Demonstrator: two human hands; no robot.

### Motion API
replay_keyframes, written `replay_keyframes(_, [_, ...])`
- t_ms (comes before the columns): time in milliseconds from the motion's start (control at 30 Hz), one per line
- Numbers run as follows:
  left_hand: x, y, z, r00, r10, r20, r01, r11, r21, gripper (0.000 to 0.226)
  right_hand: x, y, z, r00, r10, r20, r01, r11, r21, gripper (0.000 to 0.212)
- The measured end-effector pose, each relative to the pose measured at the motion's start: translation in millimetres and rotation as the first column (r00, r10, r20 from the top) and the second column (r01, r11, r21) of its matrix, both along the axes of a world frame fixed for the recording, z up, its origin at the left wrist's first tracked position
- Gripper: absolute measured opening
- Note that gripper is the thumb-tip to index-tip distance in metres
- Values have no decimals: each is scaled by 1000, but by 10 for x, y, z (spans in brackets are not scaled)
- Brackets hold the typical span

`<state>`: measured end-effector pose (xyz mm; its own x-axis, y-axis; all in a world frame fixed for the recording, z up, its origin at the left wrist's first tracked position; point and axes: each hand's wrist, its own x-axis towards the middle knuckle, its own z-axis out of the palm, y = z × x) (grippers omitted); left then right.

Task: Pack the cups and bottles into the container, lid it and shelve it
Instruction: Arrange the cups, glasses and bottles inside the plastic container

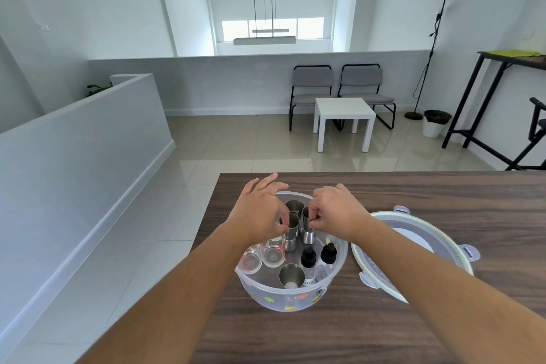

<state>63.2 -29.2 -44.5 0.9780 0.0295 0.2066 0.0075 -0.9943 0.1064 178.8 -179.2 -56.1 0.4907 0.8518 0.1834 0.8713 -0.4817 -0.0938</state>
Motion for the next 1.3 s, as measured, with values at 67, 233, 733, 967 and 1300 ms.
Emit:
replay_keyframes(67, [5, -14, -16, 1000, -10, 2, 10, 1000, -6, 8, 10, 0, -7, 1000, 8, 3, -8, 1000, -12, 4])
replay_keyframes(233, [4, -3, -56, 1000, -16, 20, 16, 1000, -5, 9, 22, -38, 11, 1000, 15, 18, -13, 995, -103, 5])
replay_keyframes(733, [-23, 9, -112, 999, 5, 34, -4, 999, -37, 8, 0, -19, 0, 993, 20, 117, -1, 988, -153, 12])
replay_keyframes(967, [-28, -13, -113, 999, 12, 40, -9, 998, -64, 7, 16, -17, -11, 996, 13, 94, -2, 993, -115, 7])
replay_keyframes(1300, [-51, 17, -95, 999, 29, 46, -27, 998, -50, 8, -9, -26, 10, 997, -10, 71, 17, 995, -99, 6])
